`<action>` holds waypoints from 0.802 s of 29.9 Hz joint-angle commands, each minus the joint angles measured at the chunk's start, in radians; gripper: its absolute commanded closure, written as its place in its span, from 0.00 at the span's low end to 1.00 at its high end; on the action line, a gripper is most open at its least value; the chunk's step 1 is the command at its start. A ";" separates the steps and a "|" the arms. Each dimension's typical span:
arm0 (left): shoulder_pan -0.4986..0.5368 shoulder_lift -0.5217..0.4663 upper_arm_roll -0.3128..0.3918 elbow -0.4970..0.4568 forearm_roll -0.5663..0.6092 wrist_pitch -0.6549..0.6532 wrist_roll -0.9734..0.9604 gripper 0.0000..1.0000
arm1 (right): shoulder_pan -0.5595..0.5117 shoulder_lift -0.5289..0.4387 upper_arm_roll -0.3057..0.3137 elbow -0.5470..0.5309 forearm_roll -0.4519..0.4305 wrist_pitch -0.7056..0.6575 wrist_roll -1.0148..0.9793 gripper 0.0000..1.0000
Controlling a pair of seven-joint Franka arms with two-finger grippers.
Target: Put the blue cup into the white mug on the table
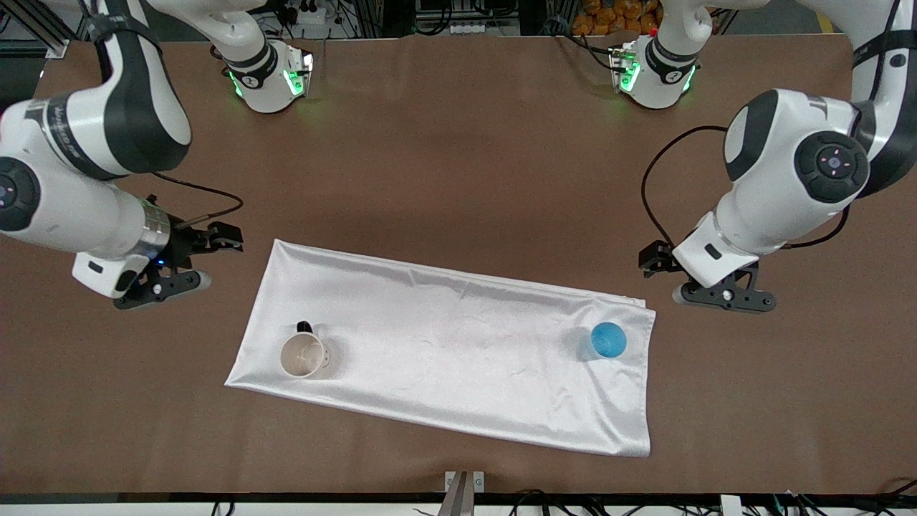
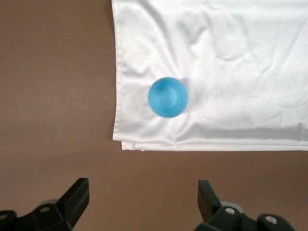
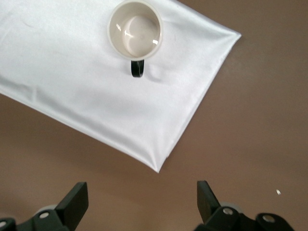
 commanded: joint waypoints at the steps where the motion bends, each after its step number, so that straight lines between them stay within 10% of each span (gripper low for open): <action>1: -0.027 0.084 0.006 0.073 0.023 0.033 0.020 0.00 | 0.005 0.070 -0.003 0.004 -0.003 0.086 -0.001 0.00; 24: -0.104 0.306 0.006 0.138 0.039 0.237 0.018 0.00 | 0.045 0.219 -0.006 -0.093 -0.007 0.460 0.008 0.00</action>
